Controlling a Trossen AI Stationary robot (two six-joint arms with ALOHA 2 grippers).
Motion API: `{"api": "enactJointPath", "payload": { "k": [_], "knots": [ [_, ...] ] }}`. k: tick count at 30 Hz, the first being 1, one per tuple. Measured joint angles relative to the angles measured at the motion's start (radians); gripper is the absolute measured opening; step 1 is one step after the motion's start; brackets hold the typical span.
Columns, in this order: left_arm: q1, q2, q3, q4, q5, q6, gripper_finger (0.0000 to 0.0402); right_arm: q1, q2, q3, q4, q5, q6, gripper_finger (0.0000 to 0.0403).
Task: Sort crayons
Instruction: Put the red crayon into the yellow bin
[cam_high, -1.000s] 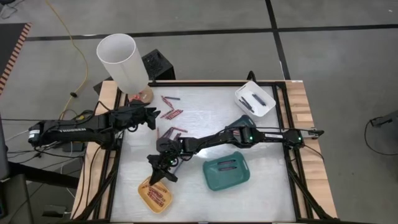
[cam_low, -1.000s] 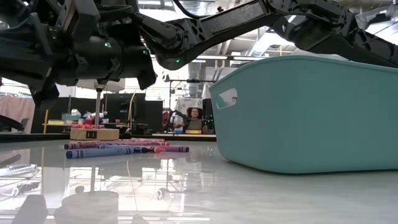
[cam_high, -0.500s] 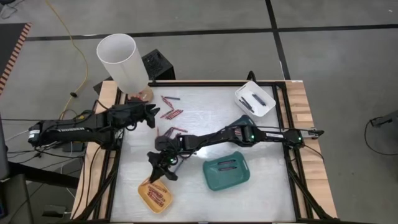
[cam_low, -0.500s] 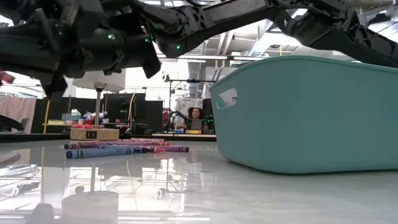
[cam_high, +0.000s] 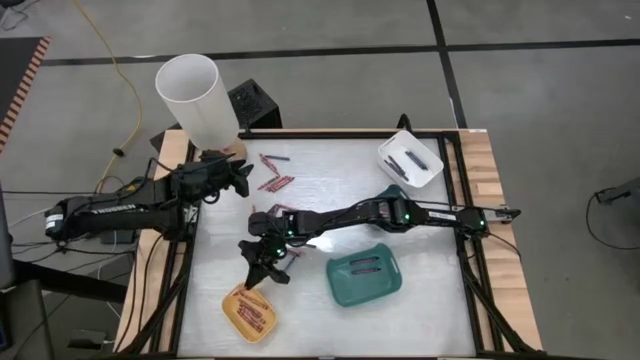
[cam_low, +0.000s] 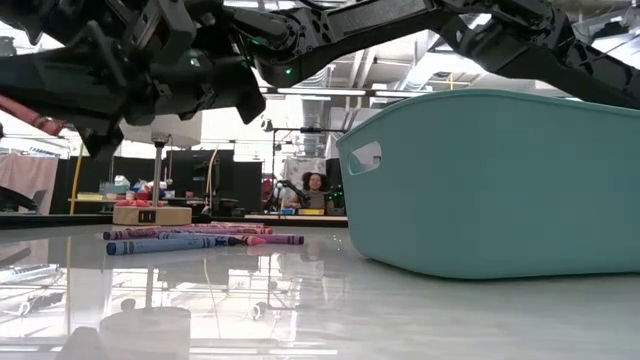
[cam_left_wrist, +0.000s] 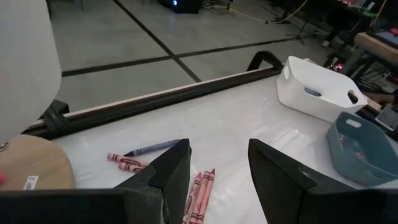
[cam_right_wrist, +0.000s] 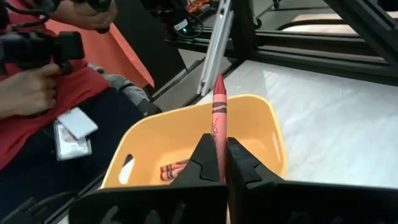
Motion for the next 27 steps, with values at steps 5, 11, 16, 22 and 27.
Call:
{"api": "enactJointPath", "payload": {
  "k": [5, 11, 16, 22, 27],
  "knots": [
    [0.017, 0.0, 0.0, -0.008, 0.003, -0.001, 0.0151, 0.003, 0.0, 0.0, -0.011, 0.078, -0.048, 0.0003],
    [0.019, -0.001, 0.0, -0.059, 0.037, -0.002, 0.0151, 0.048, 0.0, 0.001, -0.123, 0.303, -0.256, 0.0003],
    [0.019, -0.001, 0.0, -0.089, 0.04, 0.021, 0.0151, 0.103, 0.001, 0.0, -0.223, 0.421, -0.349, 0.0003],
    [0.019, -0.001, 0.0, -0.064, -0.02, 0.035, 0.0151, 0.097, -0.031, 0.001, -0.26, 0.54, -0.376, 0.0003],
    [0.019, -0.001, 0.0, -0.059, -0.038, 0.04, 0.0151, 0.08, -0.047, 0.0, -0.271, 0.558, -0.376, 0.0003]
  ]
}}
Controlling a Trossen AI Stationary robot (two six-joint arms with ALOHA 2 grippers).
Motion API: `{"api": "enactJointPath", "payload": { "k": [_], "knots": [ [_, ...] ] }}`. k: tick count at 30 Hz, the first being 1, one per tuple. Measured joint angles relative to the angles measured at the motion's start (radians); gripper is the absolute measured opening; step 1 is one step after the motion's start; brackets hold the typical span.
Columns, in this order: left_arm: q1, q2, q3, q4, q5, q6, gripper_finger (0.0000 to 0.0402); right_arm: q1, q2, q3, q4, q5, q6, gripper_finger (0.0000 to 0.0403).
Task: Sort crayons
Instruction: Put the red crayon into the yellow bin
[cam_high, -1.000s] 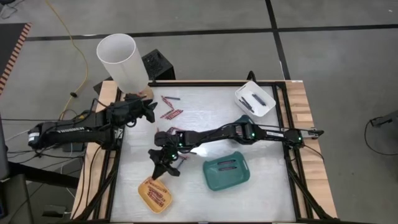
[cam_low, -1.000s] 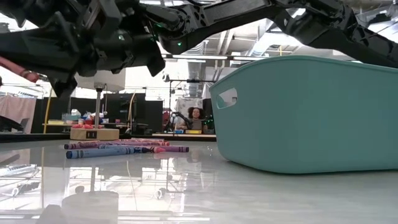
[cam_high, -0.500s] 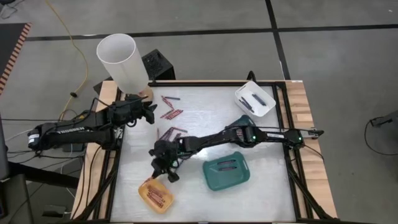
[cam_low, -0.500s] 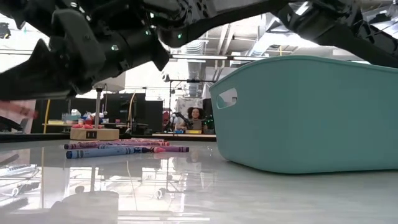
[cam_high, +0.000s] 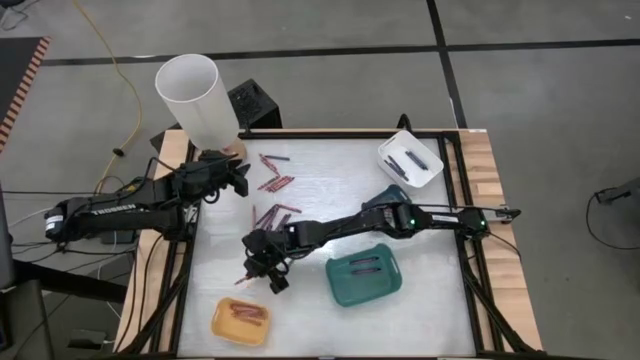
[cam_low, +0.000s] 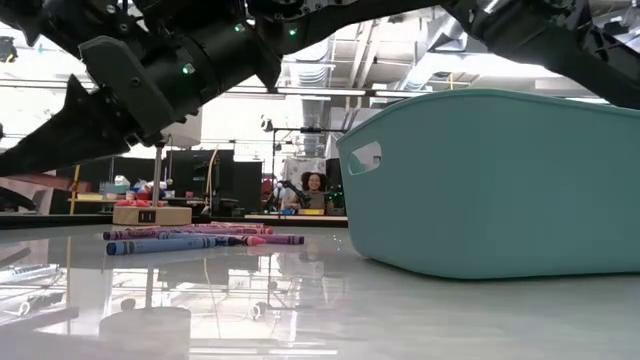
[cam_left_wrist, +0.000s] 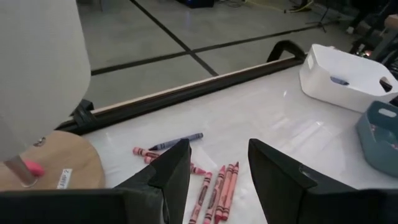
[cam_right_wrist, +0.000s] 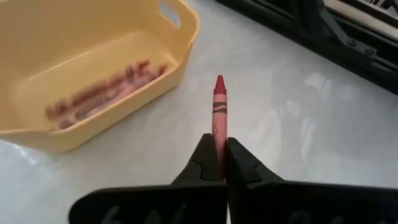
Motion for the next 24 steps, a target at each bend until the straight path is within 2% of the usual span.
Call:
{"api": "enactJointPath", "payload": {
  "k": [5, 8, 13, 19, 24],
  "knots": [
    [0.0, -0.006, 0.009, -0.017, -0.009, 0.048, 0.0151, 0.023, -0.041, -0.001, -0.036, 0.008, -0.013, 0.0003],
    [0.0, -0.014, 0.066, -0.079, -0.01, 0.048, 0.0151, 0.06, -0.06, 0.002, 0.01, 0.114, -0.024, 0.0003],
    [0.0, -0.021, 0.203, -0.181, -0.013, 0.085, 0.0151, 0.127, -0.041, 0.0, 0.108, 0.178, -0.025, 0.0003],
    [0.0, -0.019, 0.348, -0.25, -0.018, 0.073, 0.0151, 0.122, -0.04, -0.006, 0.205, 0.157, 0.032, 0.0003],
    [0.0, -0.019, 0.385, -0.295, -0.015, 0.025, 0.0151, 0.142, -0.003, -0.005, 0.301, 0.076, 0.106, 0.0003]
  ]
}}
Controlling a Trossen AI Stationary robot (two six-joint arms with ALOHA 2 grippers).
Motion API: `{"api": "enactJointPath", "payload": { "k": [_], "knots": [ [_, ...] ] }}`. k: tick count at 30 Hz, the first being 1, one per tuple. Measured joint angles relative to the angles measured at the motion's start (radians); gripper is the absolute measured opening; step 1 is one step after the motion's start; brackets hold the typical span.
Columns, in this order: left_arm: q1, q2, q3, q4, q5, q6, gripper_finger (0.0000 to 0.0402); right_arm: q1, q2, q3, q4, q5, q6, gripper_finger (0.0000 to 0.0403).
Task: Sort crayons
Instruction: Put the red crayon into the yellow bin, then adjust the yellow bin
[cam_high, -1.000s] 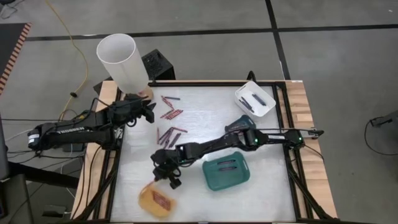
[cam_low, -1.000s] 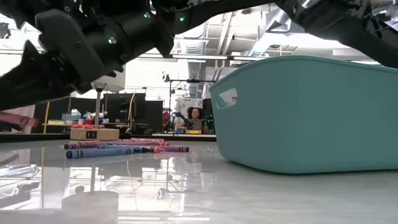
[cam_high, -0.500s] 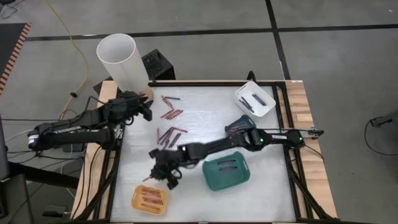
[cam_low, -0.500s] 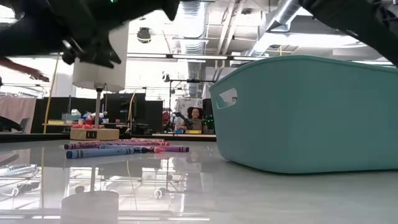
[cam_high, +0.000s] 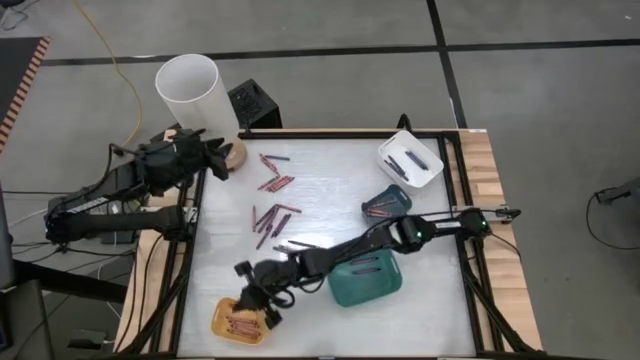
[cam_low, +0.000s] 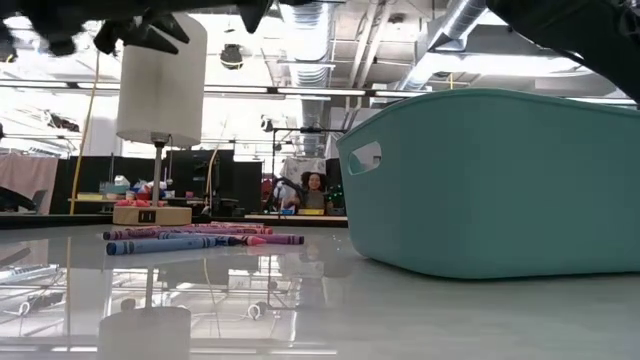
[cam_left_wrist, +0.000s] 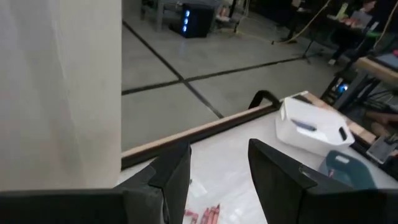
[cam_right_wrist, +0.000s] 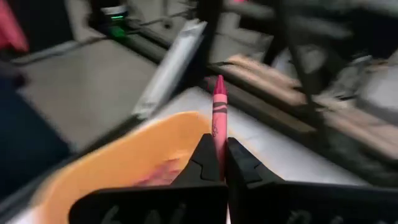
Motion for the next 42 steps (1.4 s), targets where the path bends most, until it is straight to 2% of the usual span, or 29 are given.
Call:
{"api": "enactJointPath", "payload": {
  "k": [6, 23, 33, 37, 42],
  "knots": [
    [0.0, 0.007, 0.0, -0.067, 0.002, -0.043, 0.0151, 0.012, 0.05, 0.0, 0.006, -0.068, 0.1, 0.0003],
    [0.0, 0.04, -0.001, -0.101, 0.007, -0.065, 0.0151, -0.006, 0.048, 0.002, -0.027, -0.11, 0.142, 0.001],
    [0.0, 0.042, -0.001, -0.109, 0.058, -0.064, 0.0151, -0.005, 0.048, 0.002, -0.027, -0.11, 0.146, 0.0063],
    [0.0, 0.042, -0.001, -0.14, 0.064, -0.067, 0.0151, -0.005, 0.048, 0.002, -0.029, -0.11, 0.146, 0.0073],
    [0.0, 0.047, -0.001, -0.229, 0.16, -0.109, 0.0151, -0.011, 0.035, 0.002, -0.057, -0.102, 0.085, 0.0075]
  ]
}}
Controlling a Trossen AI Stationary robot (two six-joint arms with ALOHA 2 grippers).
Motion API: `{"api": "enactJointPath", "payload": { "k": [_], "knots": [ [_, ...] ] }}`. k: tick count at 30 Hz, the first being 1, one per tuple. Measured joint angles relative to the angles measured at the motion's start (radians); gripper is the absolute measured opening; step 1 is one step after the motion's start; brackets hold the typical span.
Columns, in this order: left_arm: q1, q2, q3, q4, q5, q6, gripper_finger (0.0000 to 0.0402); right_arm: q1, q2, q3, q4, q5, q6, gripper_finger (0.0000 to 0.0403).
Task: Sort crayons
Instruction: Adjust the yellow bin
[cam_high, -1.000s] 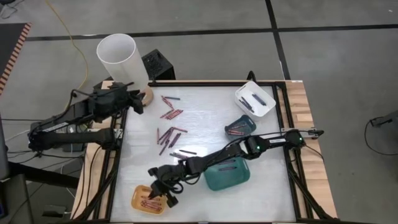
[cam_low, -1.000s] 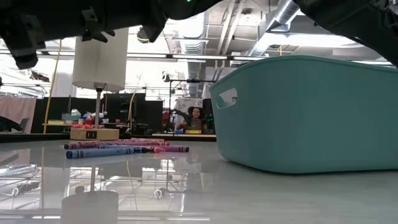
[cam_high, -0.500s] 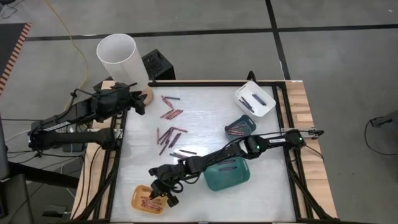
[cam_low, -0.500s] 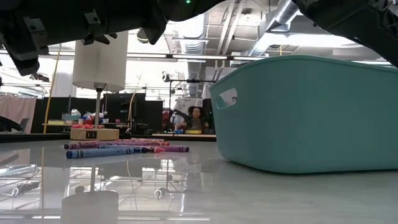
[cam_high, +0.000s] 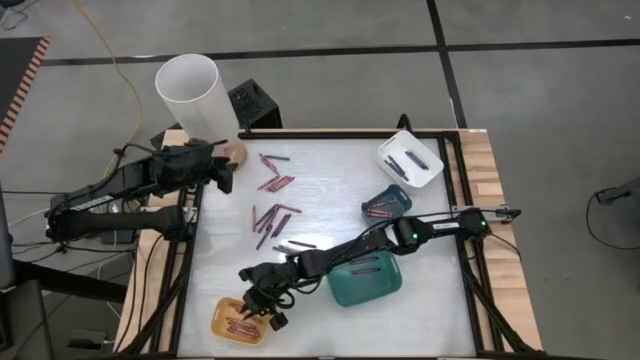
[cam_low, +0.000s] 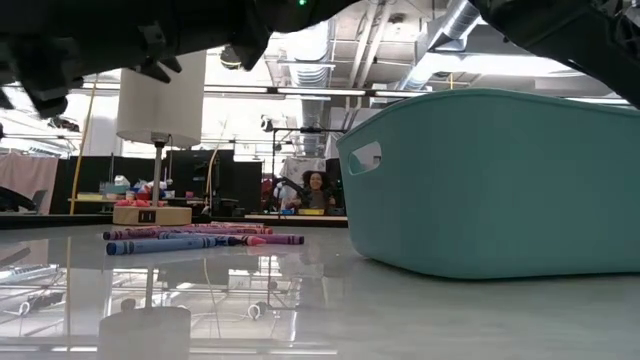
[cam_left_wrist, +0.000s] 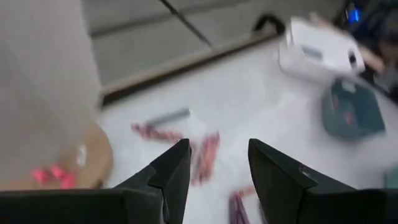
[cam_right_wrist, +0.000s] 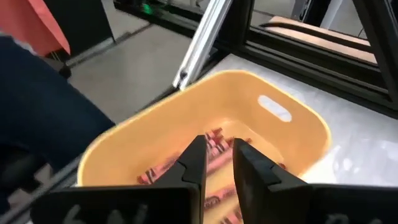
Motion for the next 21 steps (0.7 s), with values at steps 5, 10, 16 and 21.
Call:
{"api": "enactJointPath", "payload": {
  "k": [5, 10, 16, 21],
  "knots": [
    [-0.01, 0.029, 0.0, -0.179, 0.129, -0.053, 0.0151, -0.01, -0.116, 0.0, -0.207, 0.022, -0.116, 0.0075],
    [-0.076, 0.088, -0.001, -0.275, 0.172, -0.091, 0.0132, -0.009, -0.32, 0.001, -0.493, 0.08, -0.181, 0.0075],
    [-0.225, 0.186, -0.001, -0.248, 0.234, -0.143, 0.0058, 0.028, -0.573, 0.0, -0.816, 0.346, -0.233, 0.0075],
    [-0.402, 0.259, -0.001, -0.249, 0.264, -0.258, 0.0006, 0.068, -0.769, 0.001, -0.965, 0.536, -0.164, 0.0075]
  ]
}}
